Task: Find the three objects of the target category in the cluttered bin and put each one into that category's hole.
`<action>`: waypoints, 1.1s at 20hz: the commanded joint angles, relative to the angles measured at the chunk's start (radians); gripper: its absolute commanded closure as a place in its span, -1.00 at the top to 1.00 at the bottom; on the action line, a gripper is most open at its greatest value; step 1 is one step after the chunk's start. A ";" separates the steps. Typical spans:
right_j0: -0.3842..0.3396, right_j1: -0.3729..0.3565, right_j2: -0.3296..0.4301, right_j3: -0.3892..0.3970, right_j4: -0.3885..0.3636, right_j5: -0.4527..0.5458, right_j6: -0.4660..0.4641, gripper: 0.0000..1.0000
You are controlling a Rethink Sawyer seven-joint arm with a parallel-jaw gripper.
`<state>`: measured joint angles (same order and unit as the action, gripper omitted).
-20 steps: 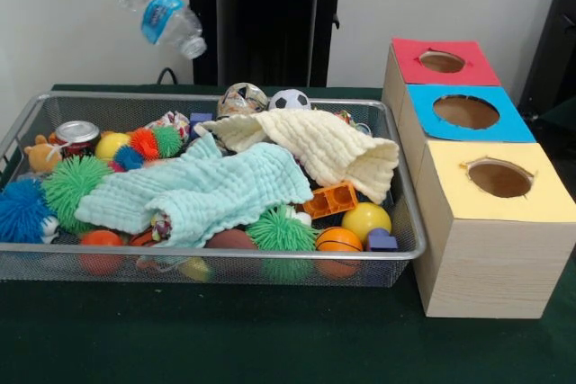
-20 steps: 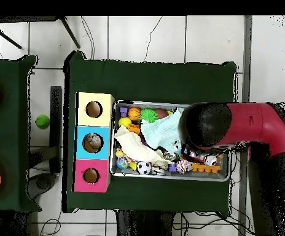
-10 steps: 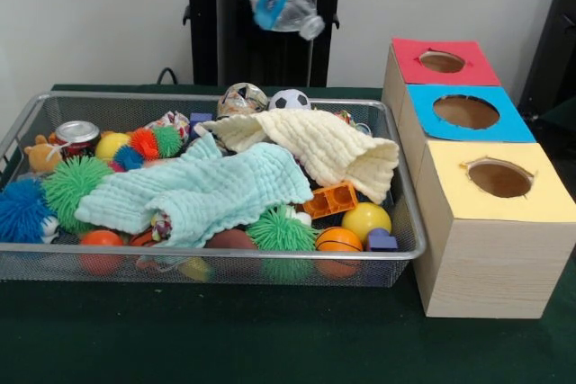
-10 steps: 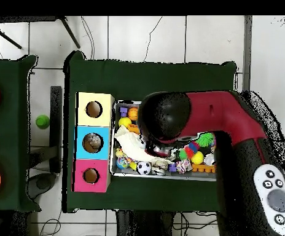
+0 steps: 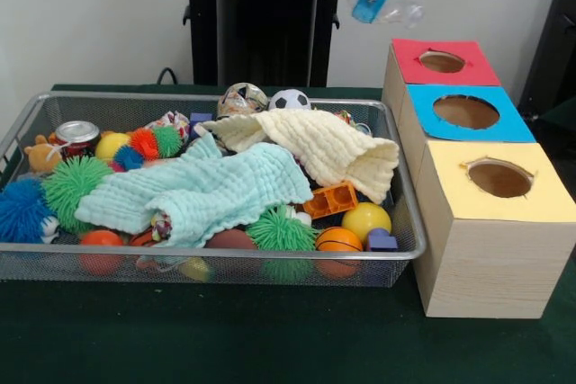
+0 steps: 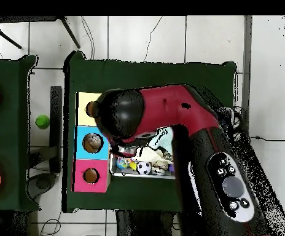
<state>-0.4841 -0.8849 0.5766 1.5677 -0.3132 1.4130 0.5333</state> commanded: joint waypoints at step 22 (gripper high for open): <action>0.248 0.088 -0.205 -0.124 -0.007 -0.164 0.524 -1.00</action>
<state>-0.2216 -0.8094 0.4682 1.4399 -0.2475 1.3250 0.8096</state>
